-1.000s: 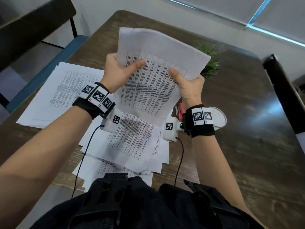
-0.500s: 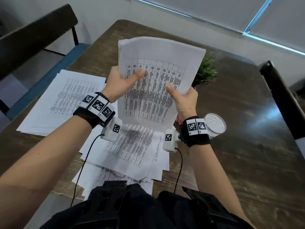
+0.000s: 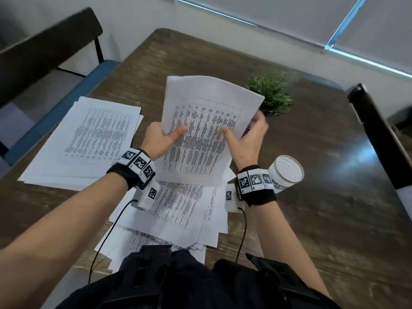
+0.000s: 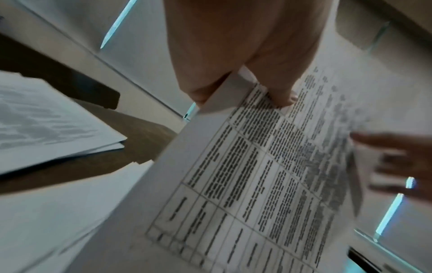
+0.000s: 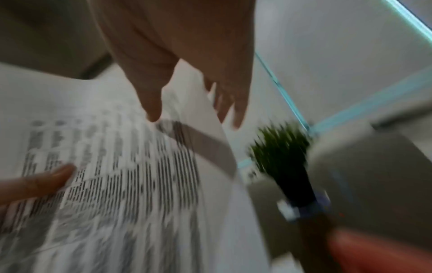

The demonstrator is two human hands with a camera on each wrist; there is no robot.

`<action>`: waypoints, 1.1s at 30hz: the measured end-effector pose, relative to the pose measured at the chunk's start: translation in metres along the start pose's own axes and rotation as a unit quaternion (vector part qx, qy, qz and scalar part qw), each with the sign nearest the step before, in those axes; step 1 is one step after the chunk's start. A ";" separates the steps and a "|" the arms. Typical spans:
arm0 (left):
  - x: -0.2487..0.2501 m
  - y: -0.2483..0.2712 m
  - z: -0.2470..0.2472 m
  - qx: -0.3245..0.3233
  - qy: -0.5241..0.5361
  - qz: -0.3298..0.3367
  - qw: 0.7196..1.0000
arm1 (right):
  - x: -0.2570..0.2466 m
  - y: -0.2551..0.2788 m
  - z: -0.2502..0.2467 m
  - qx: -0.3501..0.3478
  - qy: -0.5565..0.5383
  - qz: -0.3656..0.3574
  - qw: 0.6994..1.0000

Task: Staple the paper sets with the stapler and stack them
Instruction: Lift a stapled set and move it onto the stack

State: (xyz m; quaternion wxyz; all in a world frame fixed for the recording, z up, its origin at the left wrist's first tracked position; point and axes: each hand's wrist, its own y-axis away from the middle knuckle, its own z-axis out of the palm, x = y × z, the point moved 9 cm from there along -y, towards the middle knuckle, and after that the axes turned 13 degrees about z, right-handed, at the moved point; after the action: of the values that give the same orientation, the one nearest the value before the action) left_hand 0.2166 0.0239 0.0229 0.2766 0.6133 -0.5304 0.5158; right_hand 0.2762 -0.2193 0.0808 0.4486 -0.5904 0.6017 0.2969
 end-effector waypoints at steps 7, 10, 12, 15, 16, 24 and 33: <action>0.052 -0.011 0.015 -0.072 -0.156 0.097 0.980 | -0.125 0.018 -0.009 0.000 0.157 -0.309 0.938; 0.053 -0.015 0.019 -0.103 -0.135 0.094 0.981 | -0.122 0.006 -0.015 -0.078 0.025 -0.280 0.957; 0.044 -0.015 0.019 -0.131 -0.078 0.071 0.986 | -0.109 -0.005 -0.028 -0.050 -0.029 -0.232 0.971; 0.024 -0.015 0.004 -0.128 -0.047 0.025 0.990 | -0.070 -0.029 -0.052 -0.002 -0.091 -0.115 0.989; 0.017 -0.015 -0.005 -0.113 -0.037 0.014 0.993 | -0.053 -0.037 -0.059 0.004 -0.109 -0.073 0.991; -0.018 -0.008 -0.037 0.065 0.174 -0.040 0.982 | 0.031 -0.041 -0.078 0.052 -0.205 0.060 0.976; -0.032 0.001 -0.017 0.048 0.110 -0.058 0.991 | 0.051 -0.015 -0.036 -0.074 -0.231 0.145 0.959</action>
State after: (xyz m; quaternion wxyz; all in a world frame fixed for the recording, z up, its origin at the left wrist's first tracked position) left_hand 0.2134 0.0508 -0.0018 0.3330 0.5948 -0.4348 0.5884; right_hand 0.2893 -0.2761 0.0535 0.4826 -0.4436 0.5376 0.5304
